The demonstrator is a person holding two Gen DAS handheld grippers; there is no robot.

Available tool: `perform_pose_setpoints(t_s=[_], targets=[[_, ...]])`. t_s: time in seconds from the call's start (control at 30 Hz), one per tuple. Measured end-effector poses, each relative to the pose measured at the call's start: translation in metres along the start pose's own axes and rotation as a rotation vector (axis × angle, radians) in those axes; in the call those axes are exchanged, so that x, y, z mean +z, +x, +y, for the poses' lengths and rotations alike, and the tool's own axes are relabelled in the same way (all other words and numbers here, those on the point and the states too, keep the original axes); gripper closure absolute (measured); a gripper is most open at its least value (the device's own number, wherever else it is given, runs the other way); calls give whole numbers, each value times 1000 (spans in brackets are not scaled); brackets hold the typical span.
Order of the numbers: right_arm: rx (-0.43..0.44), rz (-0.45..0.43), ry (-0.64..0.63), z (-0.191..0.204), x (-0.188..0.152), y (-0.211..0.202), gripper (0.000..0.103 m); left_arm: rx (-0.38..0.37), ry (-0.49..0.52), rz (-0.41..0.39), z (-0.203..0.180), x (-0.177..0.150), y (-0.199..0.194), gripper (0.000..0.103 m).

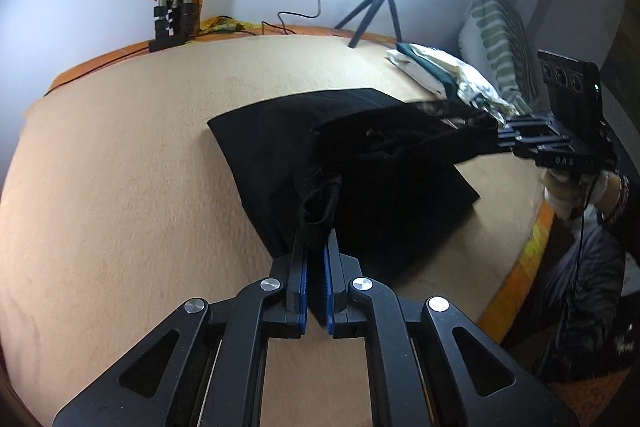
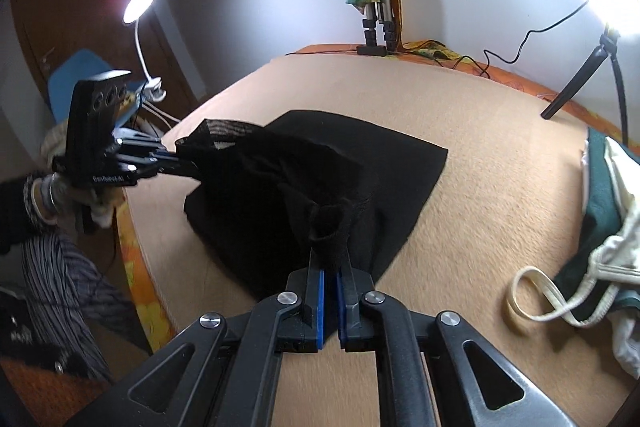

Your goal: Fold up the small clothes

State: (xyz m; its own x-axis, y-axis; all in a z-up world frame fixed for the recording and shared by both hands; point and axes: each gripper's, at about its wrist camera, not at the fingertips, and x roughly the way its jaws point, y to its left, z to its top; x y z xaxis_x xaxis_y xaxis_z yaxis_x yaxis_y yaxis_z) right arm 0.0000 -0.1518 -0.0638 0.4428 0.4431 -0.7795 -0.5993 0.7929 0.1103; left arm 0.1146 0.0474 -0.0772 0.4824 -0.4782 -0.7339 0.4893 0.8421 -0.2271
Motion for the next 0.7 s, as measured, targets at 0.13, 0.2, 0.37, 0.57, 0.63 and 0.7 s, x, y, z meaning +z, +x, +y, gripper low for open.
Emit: perform_pose_setpoints(t_s=[0.13, 0.2, 0.37, 0.57, 0.63, 0.7], targets=[[1, -9, 6, 3, -9, -18, 95, 8, 32, 12, -8, -8, -15, 97], [14, -30, 43, 3, -13, -29, 68, 15, 42, 0, -12, -11, -24, 93], [57, -79, 120, 5, -12, -38, 65, 25, 11, -42, -14, -4, -29, 61], [37, 2, 71, 24, -6, -2, 64, 19, 41, -18, -38, 7, -3, 59], [21, 22, 11, 36, -9, 5, 64, 29, 126, -2, -56, 4, 4, 59], [2, 37, -35, 45, -12, 9, 67, 43, 207, 20, -70, -1, 15, 59]])
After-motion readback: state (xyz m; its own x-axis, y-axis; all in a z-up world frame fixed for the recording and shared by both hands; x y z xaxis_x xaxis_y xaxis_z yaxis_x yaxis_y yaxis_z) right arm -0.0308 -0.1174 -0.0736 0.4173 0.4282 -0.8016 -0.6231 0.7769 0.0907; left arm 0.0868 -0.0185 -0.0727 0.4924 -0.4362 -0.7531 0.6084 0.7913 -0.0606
